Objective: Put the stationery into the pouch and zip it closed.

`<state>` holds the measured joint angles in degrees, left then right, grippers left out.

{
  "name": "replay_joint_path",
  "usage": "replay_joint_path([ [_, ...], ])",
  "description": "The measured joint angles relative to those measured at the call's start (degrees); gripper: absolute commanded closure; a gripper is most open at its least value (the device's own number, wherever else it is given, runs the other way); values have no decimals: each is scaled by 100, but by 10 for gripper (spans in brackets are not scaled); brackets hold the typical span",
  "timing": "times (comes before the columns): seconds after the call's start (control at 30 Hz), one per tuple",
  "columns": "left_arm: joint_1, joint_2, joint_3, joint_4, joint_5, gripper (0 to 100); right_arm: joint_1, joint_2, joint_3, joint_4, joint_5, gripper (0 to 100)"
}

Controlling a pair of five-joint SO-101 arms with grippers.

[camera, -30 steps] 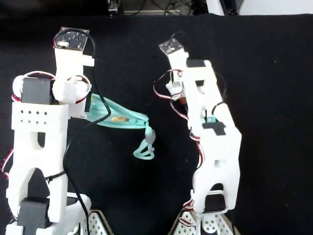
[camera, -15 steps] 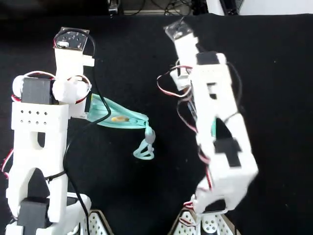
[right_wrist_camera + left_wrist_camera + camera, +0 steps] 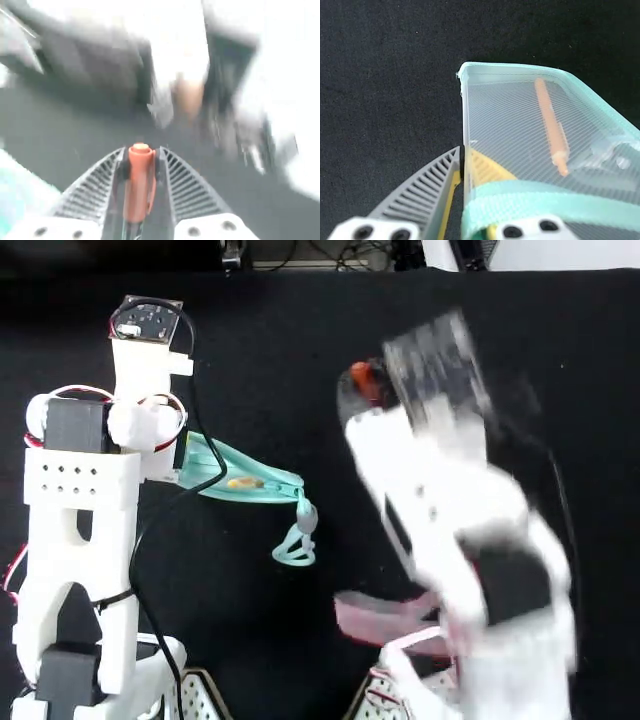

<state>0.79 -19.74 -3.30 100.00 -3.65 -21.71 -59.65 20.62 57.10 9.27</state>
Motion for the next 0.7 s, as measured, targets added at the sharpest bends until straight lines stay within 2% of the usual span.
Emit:
replay_joint_path([
  [0.17,0,0,0,0,0,971,-949,-1582,993,-1600,-53,985],
  [0.4,0,0,0,0,35,971,-2075,-1987,1996,-3578,-44,985],
  [0.5,0,0,0,0,44,971,-2295,-1829,2207,-4026,-44,985],
  [0.7,0,9,0,0,44,971,-2295,-1257,2831,-4703,-44,985],
])
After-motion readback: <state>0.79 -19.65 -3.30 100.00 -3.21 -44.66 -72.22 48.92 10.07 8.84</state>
